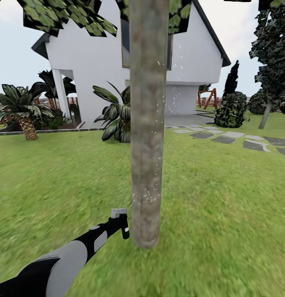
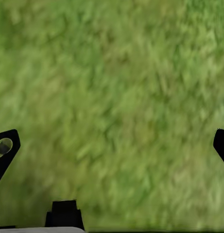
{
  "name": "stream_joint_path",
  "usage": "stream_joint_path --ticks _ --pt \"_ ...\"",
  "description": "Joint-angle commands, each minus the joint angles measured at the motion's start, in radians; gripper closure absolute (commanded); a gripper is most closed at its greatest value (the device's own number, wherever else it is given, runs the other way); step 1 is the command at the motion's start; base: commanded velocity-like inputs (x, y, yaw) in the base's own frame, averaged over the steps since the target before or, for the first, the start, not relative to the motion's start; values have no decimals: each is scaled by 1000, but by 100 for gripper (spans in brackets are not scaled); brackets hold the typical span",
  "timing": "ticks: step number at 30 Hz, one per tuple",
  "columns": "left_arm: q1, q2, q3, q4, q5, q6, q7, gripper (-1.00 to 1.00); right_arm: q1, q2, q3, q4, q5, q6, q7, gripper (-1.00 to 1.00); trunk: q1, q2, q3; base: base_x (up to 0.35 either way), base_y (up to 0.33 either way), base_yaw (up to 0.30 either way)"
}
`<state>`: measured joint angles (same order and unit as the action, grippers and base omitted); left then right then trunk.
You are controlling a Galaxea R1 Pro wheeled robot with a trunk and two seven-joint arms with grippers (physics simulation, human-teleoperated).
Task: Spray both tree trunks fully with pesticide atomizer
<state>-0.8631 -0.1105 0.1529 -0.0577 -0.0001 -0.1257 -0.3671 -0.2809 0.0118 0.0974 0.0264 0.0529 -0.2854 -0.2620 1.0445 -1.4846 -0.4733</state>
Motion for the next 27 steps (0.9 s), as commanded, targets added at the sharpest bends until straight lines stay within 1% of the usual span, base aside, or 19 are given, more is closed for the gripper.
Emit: stream_joint_path --ticks 1,5,9,10,11,12,13,14,15,16,17,18,19,20,22,23,25,26,27 --pt "-1 0 7 1 0 -2 -4 100 -1 0 7 3 6 -1 -8 -100 0 -1 -1 20 36 -60" --pt "-1 0 7 1 0 -2 -3 100 -1 0 7 3 6 -1 -9 -100 0 -1 -1 173 -102 -15" --pt "-1 1 5 -5 2 -1 -2 100 -1 0 9 -1 6 -1 -9 -100 0 -1 -1 61 -43 -2" --pt "-1 2 3 -20 2 4 -1 100 -2 1 10 -6 6 -1 -9 -100 0 -1 -1 15 -11 -1" --pt "-1 2 1 -61 3 20 -1 100 -2 4 10 -26 6 0 -9 -100 0 -1 -1 10 -7 0" --pt "-1 4 1 -133 5 72 -1 100 -2 8 10 -55 6 0 -9 -100 0 -1 -1 6 -4 0" --pt "-1 6 2 -272 6 232 1 100 -3 13 9 -87 5 1 -9 -100 0 -1 -1 3 -2 0" --pt "-1 7 2 -374 6 357 1 100 -2 15 8 -94 5 1 -9 -100 0 -1 -1 2 -1 0" --pt "-1 8 2 -475 6 460 1 100 -2 16 8 -90 5 0 -9 -100 0 -1 -1 1 -1 0" --pt "-1 8 2 -563 6 537 2 100 -2 16 7 -82 5 0 -8 -100 0 -1 -1 0 0 0" --pt "-1 7 1 -632 6 597 3 100 -2 17 8 -78 5 0 -8 -100 0 -1 -1 0 0 0" --pt "-3 6 0 -692 4 680 3 100 -2 17 8 -72 6 0 -8 -100 0 -1 -1 0 0 0" --pt "-14 6 0 -716 3 730 3 100 -2 17 8 -70 6 0 -8 -100 0 -1 -1 0 0 0" --pt "-37 8 0 -733 3 775 3 100 -2 17 8 -69 6 -1 -8 -100 0 -1 -1 0 0 0" --pt "-105 9 0 -749 2 854 3 100 -1 17 8 -67 6 0 -8 -100 0 -1 -1 0 0 0" --pt "-154 10 0 -756 2 901 3 100 -1 17 8 -67 6 -1 -8 -100 0 -1 -1 0 0 0" --pt "-220 11 0 -759 2 949 4 100 -1 17 8 -66 6 -1 -8 -100 0 -1 -1 0 0 0" --pt "-235 11 1 -759 2 962 4 100 -2 17 8 -66 6 -1 -8 -100 0 -1 -1 0 0 0" --pt "-273 11 1 -758 2 995 4 100 -2 17 8 -66 7 -1 -8 -100 0 -1 -1 0 0 0"
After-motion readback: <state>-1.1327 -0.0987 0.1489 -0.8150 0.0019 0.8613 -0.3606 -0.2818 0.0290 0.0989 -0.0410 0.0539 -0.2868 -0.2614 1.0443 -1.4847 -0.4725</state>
